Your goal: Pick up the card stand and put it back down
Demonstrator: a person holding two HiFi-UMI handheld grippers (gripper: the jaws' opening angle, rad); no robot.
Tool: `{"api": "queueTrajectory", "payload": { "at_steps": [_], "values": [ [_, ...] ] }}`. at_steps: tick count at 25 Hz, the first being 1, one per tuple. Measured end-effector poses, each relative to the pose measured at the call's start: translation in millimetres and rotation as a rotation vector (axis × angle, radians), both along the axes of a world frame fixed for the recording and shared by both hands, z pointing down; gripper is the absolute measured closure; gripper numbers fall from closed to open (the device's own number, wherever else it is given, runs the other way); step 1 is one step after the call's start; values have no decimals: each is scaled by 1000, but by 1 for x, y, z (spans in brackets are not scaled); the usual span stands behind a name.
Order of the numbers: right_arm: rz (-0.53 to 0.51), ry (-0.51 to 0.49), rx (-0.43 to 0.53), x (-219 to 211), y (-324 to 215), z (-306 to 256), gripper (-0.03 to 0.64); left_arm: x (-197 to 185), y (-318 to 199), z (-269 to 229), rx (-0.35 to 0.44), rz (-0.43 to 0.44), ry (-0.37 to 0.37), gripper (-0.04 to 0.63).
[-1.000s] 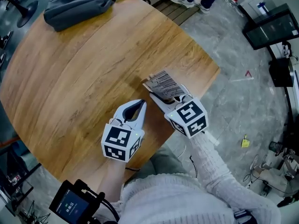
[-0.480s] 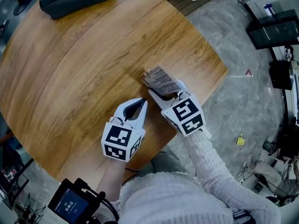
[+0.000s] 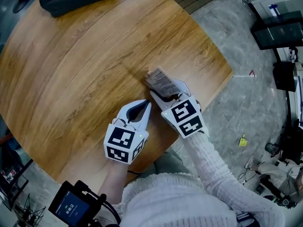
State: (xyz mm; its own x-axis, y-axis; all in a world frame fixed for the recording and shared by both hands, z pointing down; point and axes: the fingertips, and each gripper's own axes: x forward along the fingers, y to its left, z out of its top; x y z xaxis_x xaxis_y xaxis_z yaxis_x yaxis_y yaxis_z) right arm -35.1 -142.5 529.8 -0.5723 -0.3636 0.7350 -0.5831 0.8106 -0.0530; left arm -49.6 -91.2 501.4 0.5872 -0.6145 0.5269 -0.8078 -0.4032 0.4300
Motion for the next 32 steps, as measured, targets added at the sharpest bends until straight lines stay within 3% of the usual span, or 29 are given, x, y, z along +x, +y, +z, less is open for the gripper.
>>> {"api": "queueTrajectory", "payload": {
  "at_steps": [14, 21, 32],
  "values": [
    [37, -21, 1, 2, -3, 4, 425, -3, -3, -5, 8, -12, 29, 588],
    [100, -86, 3, 19, 8, -19, 426, -3, 2, -15, 28, -8, 18, 588],
    [162, -205, 139, 56, 29, -89, 507, 13, 15, -64, 137, 48, -55, 588]
  ]
}}
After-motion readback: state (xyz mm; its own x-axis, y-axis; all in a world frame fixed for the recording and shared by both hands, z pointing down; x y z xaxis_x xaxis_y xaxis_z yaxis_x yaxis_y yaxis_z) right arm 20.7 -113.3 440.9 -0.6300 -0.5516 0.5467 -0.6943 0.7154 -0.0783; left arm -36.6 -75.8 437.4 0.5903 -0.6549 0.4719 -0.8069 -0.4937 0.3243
